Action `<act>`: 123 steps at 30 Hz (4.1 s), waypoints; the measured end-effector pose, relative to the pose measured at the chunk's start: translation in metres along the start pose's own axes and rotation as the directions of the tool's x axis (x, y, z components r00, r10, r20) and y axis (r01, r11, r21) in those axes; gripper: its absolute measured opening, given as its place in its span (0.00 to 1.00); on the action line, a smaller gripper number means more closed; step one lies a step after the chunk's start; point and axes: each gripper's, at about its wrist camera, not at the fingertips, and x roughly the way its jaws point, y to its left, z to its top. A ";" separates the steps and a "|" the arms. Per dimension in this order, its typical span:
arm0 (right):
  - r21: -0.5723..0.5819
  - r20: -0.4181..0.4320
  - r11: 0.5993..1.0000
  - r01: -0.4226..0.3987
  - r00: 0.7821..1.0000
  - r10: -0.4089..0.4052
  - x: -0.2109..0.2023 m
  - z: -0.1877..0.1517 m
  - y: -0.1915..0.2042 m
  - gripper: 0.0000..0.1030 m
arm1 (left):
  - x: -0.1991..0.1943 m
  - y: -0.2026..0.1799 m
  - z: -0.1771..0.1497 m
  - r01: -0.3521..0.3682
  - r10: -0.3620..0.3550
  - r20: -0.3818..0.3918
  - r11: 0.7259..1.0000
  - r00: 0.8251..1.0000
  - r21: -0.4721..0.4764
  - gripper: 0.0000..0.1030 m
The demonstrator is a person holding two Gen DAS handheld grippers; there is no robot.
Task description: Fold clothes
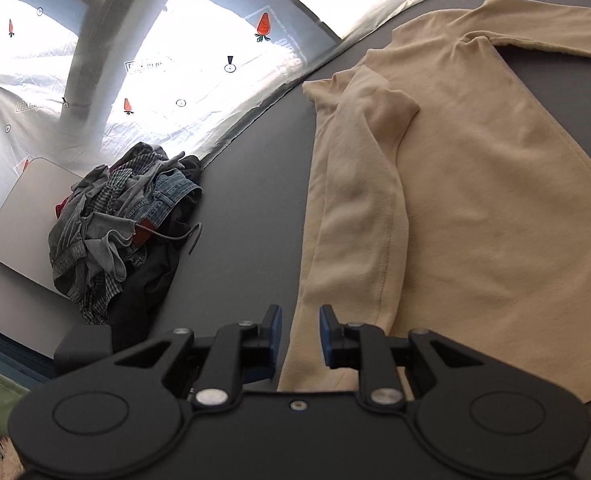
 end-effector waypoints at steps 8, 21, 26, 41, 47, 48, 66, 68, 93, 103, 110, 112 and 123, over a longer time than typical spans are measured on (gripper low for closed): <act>0.084 0.044 0.995 0.051 0.997 -0.055 -0.005 0.001 -0.022 0.21 | -0.013 0.013 -0.005 0.065 -0.067 -0.016 0.995 0.998 -0.069 1.00; 0.091 0.073 0.987 0.130 0.988 -0.136 0.005 0.030 -0.032 0.22 | -0.026 0.034 0.025 -0.005 0.012 0.062 0.993 0.998 -0.118 1.00; 0.077 0.072 0.983 0.167 0.982 -0.172 0.016 0.048 -0.035 0.23 | -0.020 0.040 0.047 -0.004 0.013 0.066 0.990 0.998 -0.140 1.00; 0.056 0.121 0.966 0.251 0.959 -0.256 0.069 0.137 -0.051 0.23 | 0.018 0.058 0.160 0.067 -0.034 0.173 0.979 0.984 -0.190 0.77; 0.114 0.081 0.972 0.206 0.973 -0.216 0.098 0.153 -0.058 0.23 | 0.034 0.055 0.197 0.168 -0.126 0.215 0.967 0.969 -0.193 0.61; 0.127 0.080 0.972 0.197 0.975 -0.208 0.101 0.154 -0.059 0.23 | 0.038 0.052 0.200 0.175 -0.135 0.212 0.968 0.968 -0.181 0.59; 0.002 0.124 0.954 0.300 0.947 -0.298 0.120 0.161 -0.039 0.26 | 0.068 0.044 0.202 0.127 -0.100 0.193 0.983 0.976 -0.132 0.30; -0.014 0.123 0.954 0.299 0.948 -0.295 0.123 0.160 -0.040 0.19 | 0.068 0.045 0.202 0.131 -0.103 0.197 0.982 0.975 -0.138 0.30; -0.167 0.241 0.795 0.582 0.807 -0.540 0.056 0.145 -0.050 0.32 | 0.054 0.025 0.196 0.042 -0.026 0.136 0.992 0.990 -0.120 0.48; -0.080 0.295 0.735 0.673 0.721 -0.628 -0.016 0.116 -0.085 0.38 | 0.033 -0.005 0.129 -0.047 0.056 0.075 0.992 0.996 -0.116 0.57; -0.063 0.305 0.693 0.718 0.675 -0.672 -0.059 0.103 -0.118 0.41 | 0.032 -0.025 0.103 -0.122 0.134 0.095 0.985 0.986 -0.122 0.83; -0.054 0.320 0.676 0.735 0.654 -0.685 -0.072 0.104 -0.128 0.42 | 0.034 -0.030 0.102 -0.140 0.153 0.097 0.981 0.983 -0.134 0.88; 0.096 0.360 0.541 0.836 0.477 -0.802 -0.129 0.131 -0.207 0.50 | 0.042 -0.033 0.107 -0.172 0.189 0.069 0.964 0.980 -0.203 1.00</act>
